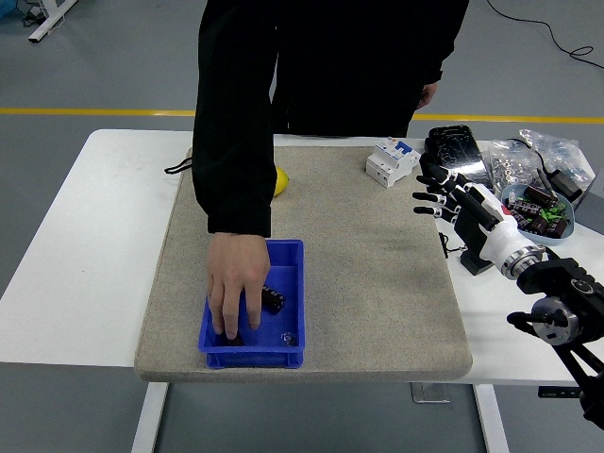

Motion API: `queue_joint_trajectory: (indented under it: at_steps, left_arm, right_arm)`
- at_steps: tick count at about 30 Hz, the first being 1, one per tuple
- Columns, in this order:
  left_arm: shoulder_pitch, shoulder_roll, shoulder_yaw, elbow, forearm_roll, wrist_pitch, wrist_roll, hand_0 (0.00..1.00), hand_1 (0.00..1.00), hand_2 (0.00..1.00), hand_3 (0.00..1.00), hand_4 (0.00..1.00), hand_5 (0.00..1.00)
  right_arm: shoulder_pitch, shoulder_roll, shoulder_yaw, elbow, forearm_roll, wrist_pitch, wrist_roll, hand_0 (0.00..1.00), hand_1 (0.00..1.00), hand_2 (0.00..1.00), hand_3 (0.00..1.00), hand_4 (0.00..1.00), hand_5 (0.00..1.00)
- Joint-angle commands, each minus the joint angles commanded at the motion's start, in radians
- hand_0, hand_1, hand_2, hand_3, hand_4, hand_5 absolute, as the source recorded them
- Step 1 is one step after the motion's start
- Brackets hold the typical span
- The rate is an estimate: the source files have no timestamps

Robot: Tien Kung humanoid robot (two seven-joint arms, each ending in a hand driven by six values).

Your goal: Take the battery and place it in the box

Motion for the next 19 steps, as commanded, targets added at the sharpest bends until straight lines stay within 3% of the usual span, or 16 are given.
queue_joint_trajectory:
  at_steps: [5, 19]
  left_arm:
    - [0.006, -0.001, -0.015, 0.0, 0.024, -0.001, 0.005, 0.732, 0.69, 0.696, 0.591, 0.645, 0.544]
    - [0.001, -0.005, 0.009, 0.0, 0.0, -0.003, 0.002, 0.732, 0.69, 0.696, 0.592, 0.645, 0.543]
  right_arm:
    - [0.002, 0.025, 0.002, -0.004, -0.001, -0.003, 0.0, 0.566, 0.65, 0.778, 0.826, 0.998, 0.617]
    - [0.03, 0.045, -0.002, -0.005, -0.015, -0.008, 0.0, 0.554, 0.642, 0.777, 0.827, 0.998, 0.64]
